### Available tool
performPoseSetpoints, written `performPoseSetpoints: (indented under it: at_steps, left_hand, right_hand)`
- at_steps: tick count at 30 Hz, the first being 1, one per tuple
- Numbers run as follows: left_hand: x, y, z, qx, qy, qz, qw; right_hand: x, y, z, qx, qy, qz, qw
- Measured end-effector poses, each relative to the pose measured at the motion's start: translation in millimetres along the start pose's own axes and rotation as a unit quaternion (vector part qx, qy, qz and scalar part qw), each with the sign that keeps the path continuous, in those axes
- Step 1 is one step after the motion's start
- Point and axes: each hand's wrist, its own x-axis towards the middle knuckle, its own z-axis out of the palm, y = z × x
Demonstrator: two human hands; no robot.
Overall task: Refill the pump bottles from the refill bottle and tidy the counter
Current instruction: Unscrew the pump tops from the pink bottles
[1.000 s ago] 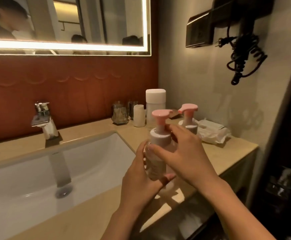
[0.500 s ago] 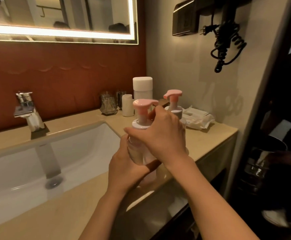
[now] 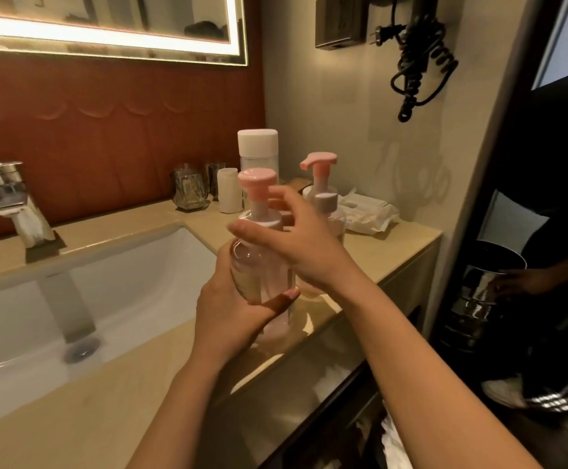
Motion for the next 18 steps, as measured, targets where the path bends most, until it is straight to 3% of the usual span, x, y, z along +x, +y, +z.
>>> performPoseSetpoints:
  at_steps: [5,9,18]
  left_hand:
    - [-1.2,1.1,0.7,0.011,0.003,-0.011,1.0]
    - [-0.2,1.1,1.0,0.006,0.001,-0.002,1.0]
    - [0.2,-4.1,1.5,0.02,-0.009,0.001,1.0]
  right_hand:
    - [6.7,-2.6,20.6,-0.133,0.155,-0.011,0.979]
    - [2.6,2.8,26.3,-0.117,0.212,-0.008,0.97]
    - [-2.8,8.2,4.0,0.048,0.019,0.003,0.999]
